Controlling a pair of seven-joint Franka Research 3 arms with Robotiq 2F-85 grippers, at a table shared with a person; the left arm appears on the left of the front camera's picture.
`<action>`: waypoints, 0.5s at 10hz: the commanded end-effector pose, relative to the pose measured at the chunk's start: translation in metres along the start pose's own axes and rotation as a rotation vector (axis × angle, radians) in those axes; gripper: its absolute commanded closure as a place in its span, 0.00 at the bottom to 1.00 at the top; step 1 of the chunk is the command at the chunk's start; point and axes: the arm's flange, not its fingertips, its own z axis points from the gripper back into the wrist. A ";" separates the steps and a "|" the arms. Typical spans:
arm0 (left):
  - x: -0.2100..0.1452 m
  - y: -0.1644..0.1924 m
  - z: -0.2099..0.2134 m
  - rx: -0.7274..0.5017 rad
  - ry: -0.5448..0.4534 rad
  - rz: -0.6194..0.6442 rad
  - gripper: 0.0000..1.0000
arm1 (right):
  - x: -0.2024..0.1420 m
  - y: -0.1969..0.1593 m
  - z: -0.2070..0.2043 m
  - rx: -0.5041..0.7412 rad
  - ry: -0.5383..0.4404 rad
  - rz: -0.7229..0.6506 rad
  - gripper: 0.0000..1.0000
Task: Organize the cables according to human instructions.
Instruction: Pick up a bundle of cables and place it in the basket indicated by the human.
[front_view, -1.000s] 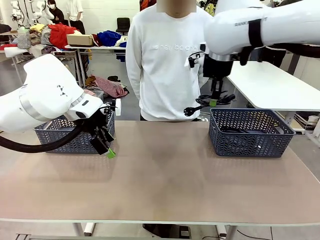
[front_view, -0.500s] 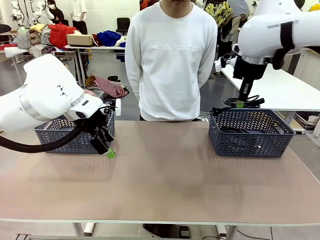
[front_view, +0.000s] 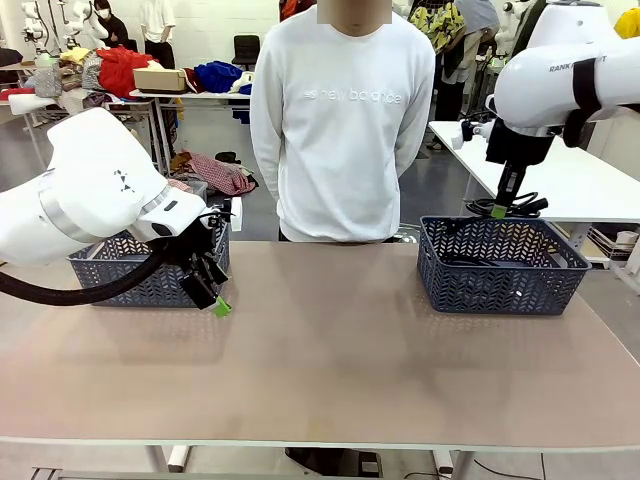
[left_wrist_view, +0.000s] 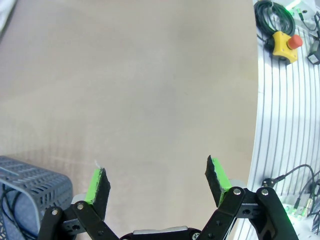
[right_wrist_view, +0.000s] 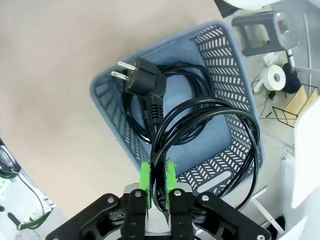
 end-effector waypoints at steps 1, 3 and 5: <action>-0.002 0.000 0.002 -0.006 0.001 0.006 0.00 | -0.013 -0.005 -0.013 -0.034 -0.011 0.077 1.00; -0.002 0.000 0.002 -0.006 0.001 0.006 0.00 | -0.022 -0.011 -0.026 -0.029 -0.040 0.149 1.00; -0.002 0.000 0.002 -0.006 0.001 0.006 0.00 | -0.027 -0.019 -0.039 -0.050 -0.059 0.155 1.00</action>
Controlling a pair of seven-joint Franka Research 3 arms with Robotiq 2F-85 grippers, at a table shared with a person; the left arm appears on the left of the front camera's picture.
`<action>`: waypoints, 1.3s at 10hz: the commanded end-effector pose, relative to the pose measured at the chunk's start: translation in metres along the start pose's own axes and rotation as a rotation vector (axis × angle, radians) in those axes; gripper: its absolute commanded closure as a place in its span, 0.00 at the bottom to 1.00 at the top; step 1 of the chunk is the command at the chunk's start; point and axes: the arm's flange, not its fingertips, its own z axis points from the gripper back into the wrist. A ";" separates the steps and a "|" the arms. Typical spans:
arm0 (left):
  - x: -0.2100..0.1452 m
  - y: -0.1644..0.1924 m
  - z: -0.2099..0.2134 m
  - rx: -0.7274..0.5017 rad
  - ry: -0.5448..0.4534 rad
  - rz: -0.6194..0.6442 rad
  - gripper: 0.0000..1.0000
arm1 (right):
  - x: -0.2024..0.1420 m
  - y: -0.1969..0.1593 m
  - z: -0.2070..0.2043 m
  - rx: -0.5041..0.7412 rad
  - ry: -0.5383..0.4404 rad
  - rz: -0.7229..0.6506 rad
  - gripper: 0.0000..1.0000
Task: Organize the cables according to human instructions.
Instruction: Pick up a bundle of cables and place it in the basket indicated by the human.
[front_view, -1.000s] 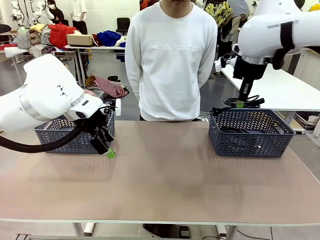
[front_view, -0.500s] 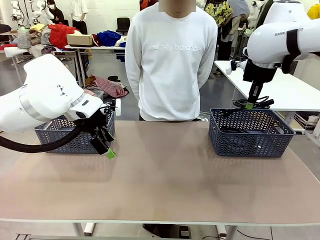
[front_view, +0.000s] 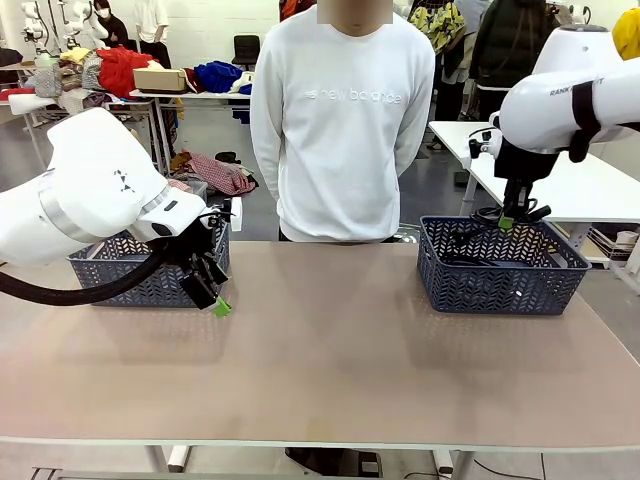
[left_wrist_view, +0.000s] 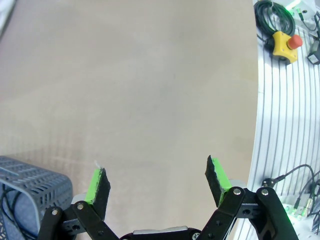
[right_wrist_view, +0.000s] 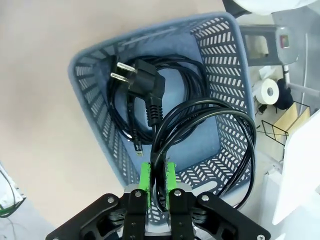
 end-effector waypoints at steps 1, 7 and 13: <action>-0.002 0.000 0.002 -0.006 0.001 0.006 0.00 | -0.008 -0.004 -0.011 -0.039 -0.061 0.025 1.00; -0.002 0.000 0.002 -0.006 0.001 0.006 0.00 | -0.008 -0.015 -0.041 -0.026 -0.122 0.012 0.66; -0.002 0.000 0.002 -0.006 0.001 0.006 0.00 | -0.005 -0.017 -0.042 0.005 -0.127 -0.009 0.06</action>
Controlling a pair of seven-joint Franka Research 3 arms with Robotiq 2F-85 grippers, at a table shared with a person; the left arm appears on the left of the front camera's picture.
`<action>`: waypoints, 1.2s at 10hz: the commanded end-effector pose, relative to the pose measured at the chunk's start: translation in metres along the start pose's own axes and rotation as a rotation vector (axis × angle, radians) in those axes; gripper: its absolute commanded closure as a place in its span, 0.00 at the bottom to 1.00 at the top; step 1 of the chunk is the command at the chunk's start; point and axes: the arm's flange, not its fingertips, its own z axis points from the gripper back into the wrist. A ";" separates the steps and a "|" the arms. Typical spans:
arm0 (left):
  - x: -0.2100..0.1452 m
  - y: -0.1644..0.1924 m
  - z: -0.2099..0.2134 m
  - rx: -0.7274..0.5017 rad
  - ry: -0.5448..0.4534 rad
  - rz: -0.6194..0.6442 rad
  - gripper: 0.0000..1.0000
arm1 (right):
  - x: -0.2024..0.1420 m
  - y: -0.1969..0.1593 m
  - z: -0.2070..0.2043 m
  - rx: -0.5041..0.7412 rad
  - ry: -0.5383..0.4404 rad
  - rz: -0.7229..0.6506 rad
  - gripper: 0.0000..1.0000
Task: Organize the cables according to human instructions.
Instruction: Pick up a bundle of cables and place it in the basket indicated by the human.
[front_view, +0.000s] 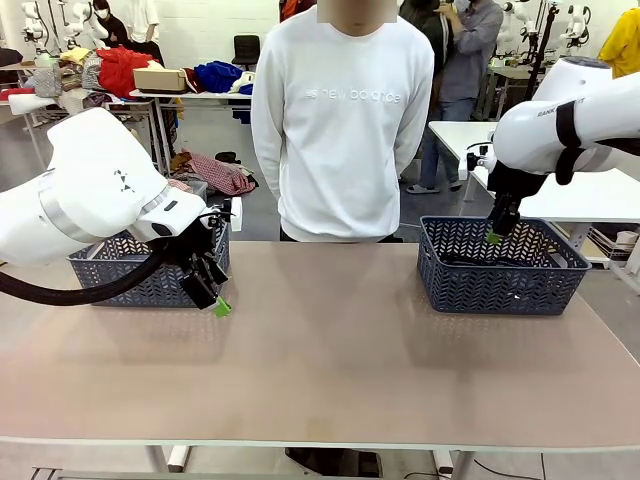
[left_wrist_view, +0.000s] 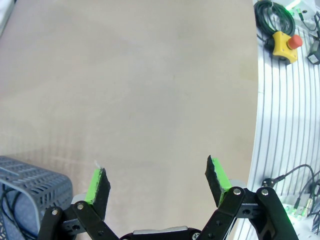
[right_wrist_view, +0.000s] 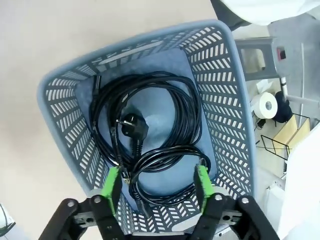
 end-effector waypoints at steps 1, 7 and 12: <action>-0.002 0.000 0.002 -0.006 0.001 0.006 0.00 | -0.005 -0.004 0.000 0.017 -0.029 0.008 0.06; -0.002 0.000 0.002 -0.006 0.001 0.006 0.00 | -0.002 -0.001 -0.002 0.011 0.002 -0.007 0.00; -0.002 0.000 0.002 -0.006 0.001 0.006 0.00 | -0.002 -0.001 -0.002 0.011 0.002 -0.007 0.00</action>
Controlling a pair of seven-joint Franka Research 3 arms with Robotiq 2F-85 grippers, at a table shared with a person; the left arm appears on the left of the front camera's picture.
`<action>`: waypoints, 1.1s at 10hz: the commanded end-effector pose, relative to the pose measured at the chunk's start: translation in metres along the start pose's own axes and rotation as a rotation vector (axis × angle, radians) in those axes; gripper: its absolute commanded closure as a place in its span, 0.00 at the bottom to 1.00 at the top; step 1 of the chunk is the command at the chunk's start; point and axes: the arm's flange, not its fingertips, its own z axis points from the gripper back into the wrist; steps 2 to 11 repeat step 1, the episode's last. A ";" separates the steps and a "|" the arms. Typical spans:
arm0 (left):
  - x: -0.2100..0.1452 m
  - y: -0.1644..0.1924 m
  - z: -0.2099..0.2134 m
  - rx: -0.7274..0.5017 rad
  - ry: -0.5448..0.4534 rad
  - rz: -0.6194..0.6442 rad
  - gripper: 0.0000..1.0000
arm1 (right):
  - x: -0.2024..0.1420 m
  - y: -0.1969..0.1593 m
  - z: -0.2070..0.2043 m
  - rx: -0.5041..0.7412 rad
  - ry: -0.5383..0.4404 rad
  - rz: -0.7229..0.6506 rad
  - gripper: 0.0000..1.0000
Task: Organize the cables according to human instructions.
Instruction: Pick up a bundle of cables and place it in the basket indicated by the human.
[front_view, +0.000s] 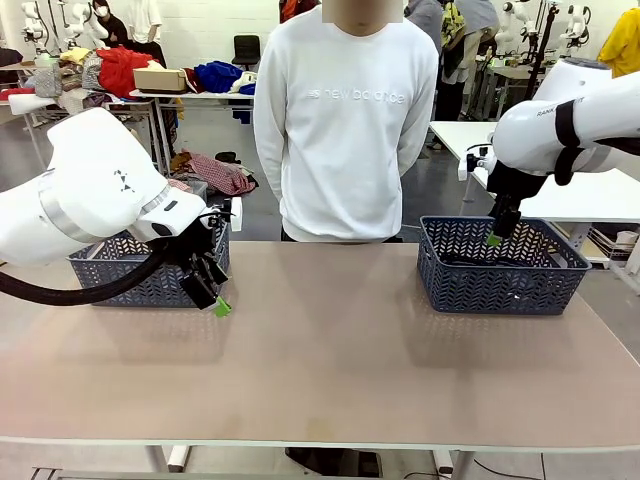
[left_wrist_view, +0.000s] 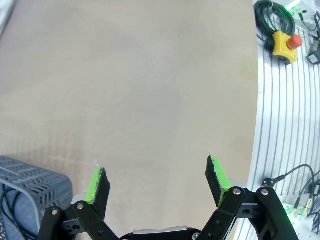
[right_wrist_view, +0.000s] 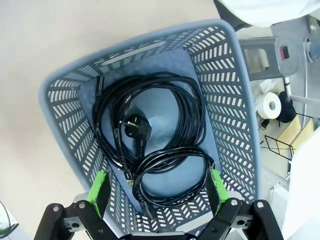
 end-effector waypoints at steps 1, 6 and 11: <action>-0.002 0.000 0.002 -0.006 0.001 0.006 0.00 | -0.002 -0.001 0.001 -0.007 0.006 0.005 0.00; -0.002 0.000 0.002 -0.006 0.001 0.006 0.00 | -0.002 -0.001 0.001 -0.007 0.006 0.005 0.00; -0.002 0.000 0.002 -0.006 0.001 0.006 0.00 | -0.002 -0.001 0.001 -0.007 0.006 0.005 0.00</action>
